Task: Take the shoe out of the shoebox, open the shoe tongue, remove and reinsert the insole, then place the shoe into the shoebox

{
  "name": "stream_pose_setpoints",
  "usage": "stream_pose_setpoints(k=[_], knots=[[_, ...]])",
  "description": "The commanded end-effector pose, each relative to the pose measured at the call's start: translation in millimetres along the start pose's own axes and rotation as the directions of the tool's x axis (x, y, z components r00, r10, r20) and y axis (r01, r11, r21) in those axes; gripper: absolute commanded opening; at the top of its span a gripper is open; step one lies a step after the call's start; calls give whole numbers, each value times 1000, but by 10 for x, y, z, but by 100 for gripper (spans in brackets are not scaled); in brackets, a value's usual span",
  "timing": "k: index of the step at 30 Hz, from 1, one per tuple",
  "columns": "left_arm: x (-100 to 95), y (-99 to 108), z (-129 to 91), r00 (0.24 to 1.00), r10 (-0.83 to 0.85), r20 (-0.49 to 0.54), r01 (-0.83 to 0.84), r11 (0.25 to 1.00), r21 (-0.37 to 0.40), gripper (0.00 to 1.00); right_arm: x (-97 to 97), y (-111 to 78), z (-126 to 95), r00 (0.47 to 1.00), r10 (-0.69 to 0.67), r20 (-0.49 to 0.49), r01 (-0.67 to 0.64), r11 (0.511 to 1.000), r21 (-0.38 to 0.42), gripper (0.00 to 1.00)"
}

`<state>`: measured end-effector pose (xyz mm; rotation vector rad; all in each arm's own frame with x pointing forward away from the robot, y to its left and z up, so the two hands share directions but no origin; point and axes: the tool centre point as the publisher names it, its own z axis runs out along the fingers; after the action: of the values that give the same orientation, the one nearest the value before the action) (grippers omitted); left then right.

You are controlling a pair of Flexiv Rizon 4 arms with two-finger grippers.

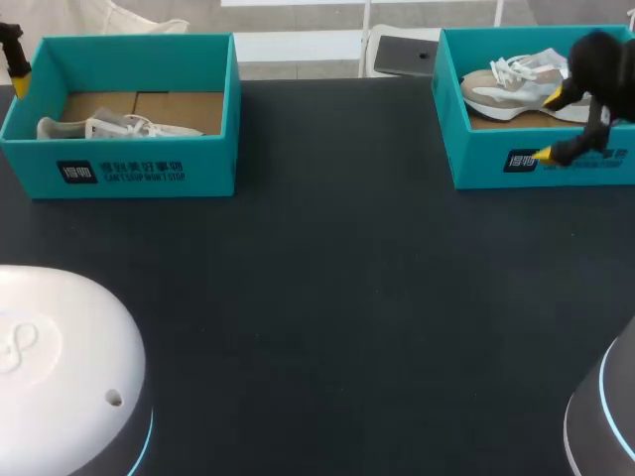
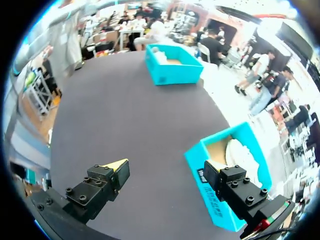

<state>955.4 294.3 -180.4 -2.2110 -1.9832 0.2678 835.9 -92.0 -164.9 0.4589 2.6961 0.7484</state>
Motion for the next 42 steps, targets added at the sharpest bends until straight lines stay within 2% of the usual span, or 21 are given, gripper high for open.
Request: stream_pose_setpoints(k=[1,23,25,27,29,31,32,34,42], knots=[[8,-3,-5,1000,1,0,-1,1000,0,100,-385,72,67,950,263,167,-265,964,-8,100],[8,-3,-5,1000,1,0,-1,1000,0,100,-385,72,67,950,263,167,-265,964,-8,100],[8,-3,-5,1000,1,0,-1,1000,0,100,-651,-36,167,867,437,239,-446,895,-22,100],[8,-3,-5,1000,1,0,-1,1000,0,100,-886,-111,219,832,473,289,-500,866,22,100],[8,-3,-5,1000,1,0,-1,1000,0,100,-1122,-192,212,783,522,337,-554,833,-3,100],[8,-3,-5,1000,1,0,-1,1000,0,100,-1341,-298,219,742,559,370,-607,794,17,100],[8,-3,-5,1000,1,0,-1,1000,0,100,-1436,-340,230,730,573,372,-620,784,11,100],[8,-3,-5,1000,1,0,-1,1000,0,100,-1637,-426,266,720,578,386,-641,766,47,100],[8,-3,-5,1000,1,0,-1,1000,0,100,-2375,-742,404,648,662,377,-717,697,11,100]])
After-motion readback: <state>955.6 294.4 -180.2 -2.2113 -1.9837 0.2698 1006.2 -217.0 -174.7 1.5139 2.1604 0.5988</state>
